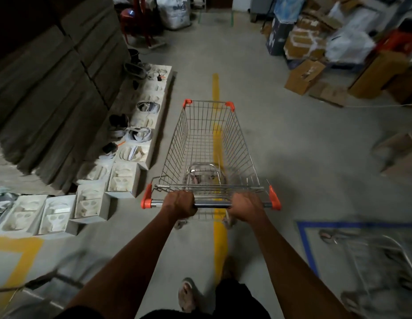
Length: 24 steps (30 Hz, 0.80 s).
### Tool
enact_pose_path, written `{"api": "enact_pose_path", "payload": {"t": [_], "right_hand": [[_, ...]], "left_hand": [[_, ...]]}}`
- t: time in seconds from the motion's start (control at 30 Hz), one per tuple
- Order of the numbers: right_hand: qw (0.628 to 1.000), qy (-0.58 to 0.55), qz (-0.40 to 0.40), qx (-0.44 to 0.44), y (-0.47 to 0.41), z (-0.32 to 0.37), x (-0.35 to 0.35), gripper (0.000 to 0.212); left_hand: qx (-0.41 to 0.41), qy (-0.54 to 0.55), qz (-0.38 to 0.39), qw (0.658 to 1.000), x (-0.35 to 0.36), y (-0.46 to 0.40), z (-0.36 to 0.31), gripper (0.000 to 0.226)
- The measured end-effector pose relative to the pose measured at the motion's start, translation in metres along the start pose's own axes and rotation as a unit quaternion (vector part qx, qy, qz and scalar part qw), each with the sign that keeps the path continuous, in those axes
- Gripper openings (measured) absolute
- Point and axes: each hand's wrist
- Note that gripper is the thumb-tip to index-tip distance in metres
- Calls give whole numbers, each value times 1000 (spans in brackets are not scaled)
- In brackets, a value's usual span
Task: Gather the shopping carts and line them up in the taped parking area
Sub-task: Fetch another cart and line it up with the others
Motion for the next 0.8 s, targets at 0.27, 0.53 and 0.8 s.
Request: {"api": "enact_pose_path", "payload": {"t": [0.27, 0.53, 0.8], "right_hand": [[1000, 1, -10, 24, 113, -24, 60, 16], [999, 0, -17, 46, 235, -39, 117, 21], [996, -11, -53, 70, 364, -48, 169, 27]], "left_hand": [[30, -5, -19, 999, 34, 91, -64, 25], [65, -14, -29, 997, 69, 188, -127, 24], [103, -47, -13, 993, 96, 290, -189, 30]]}}
Point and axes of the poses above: each hand's wrist, its own y-axis away from the middle knuckle, its own x-axis out of the palm, z = x × y, and after that the axes turned 2 degrees about y, right-handed
